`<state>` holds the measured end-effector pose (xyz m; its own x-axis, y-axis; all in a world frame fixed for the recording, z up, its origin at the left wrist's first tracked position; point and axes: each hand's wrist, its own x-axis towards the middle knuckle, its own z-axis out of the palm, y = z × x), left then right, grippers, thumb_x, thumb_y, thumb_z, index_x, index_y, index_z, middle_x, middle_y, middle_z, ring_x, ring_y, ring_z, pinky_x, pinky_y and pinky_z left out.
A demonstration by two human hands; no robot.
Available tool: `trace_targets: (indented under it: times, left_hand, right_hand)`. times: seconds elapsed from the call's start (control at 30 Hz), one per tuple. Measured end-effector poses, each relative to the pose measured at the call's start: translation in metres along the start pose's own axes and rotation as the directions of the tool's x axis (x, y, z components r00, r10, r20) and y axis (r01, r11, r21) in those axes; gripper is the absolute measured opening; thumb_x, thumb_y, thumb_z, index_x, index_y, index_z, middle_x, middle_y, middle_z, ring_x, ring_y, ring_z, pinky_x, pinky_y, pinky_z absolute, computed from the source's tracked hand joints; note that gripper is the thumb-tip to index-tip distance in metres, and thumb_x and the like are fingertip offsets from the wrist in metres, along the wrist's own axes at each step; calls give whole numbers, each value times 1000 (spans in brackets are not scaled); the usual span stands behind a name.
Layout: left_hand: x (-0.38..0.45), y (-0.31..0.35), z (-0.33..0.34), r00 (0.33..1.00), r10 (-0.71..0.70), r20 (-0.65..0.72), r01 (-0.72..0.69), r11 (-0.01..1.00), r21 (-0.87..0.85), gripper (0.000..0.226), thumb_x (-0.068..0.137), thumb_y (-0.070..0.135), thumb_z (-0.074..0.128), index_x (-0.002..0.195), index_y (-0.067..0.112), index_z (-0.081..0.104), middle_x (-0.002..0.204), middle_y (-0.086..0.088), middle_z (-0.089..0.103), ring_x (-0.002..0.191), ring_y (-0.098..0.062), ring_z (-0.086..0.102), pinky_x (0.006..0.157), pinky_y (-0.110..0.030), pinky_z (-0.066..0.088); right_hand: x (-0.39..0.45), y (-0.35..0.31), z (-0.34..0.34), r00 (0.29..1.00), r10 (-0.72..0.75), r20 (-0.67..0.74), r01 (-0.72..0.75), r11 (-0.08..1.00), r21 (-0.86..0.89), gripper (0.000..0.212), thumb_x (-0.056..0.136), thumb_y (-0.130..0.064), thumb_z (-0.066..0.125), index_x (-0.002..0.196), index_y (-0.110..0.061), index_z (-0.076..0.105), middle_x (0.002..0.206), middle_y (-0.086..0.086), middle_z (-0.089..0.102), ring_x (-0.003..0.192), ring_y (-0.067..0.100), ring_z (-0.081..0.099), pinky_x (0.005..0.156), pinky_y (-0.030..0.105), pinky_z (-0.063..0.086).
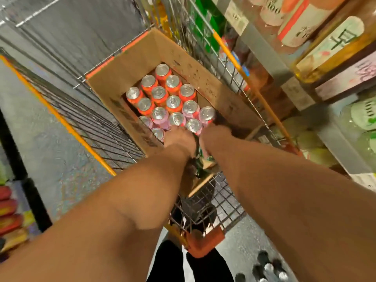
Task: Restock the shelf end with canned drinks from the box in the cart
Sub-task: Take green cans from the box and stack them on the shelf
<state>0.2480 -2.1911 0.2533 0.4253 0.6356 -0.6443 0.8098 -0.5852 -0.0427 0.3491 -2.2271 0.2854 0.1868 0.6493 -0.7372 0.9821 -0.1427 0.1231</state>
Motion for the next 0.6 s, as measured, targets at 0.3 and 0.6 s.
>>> trace_targets:
  times: [0.3,0.6]
  left_hand:
    - [8,11,13,996,37,-86,-28,994,102,38,93,20,46,127,16,63,133,-11,50,122,-32,42,92,-43,42]
    - [-3,-2,-13,987,128,-94,-116,986,124,59,72,50,73,122,19,63,122,-8,53,114,-30,48,84,-41,46]
  right_hand:
    - [23,-7,19,995,60,-77,-72,982,-177,44,99,-22,36,142,-16,44,139,15,37,123,38,42,83,45,42]
    - [-6,4,-12,989,79,-126,-94,989,-115,39,96,-28,44,132,-14,52,130,13,51,116,31,48,89,40,43]
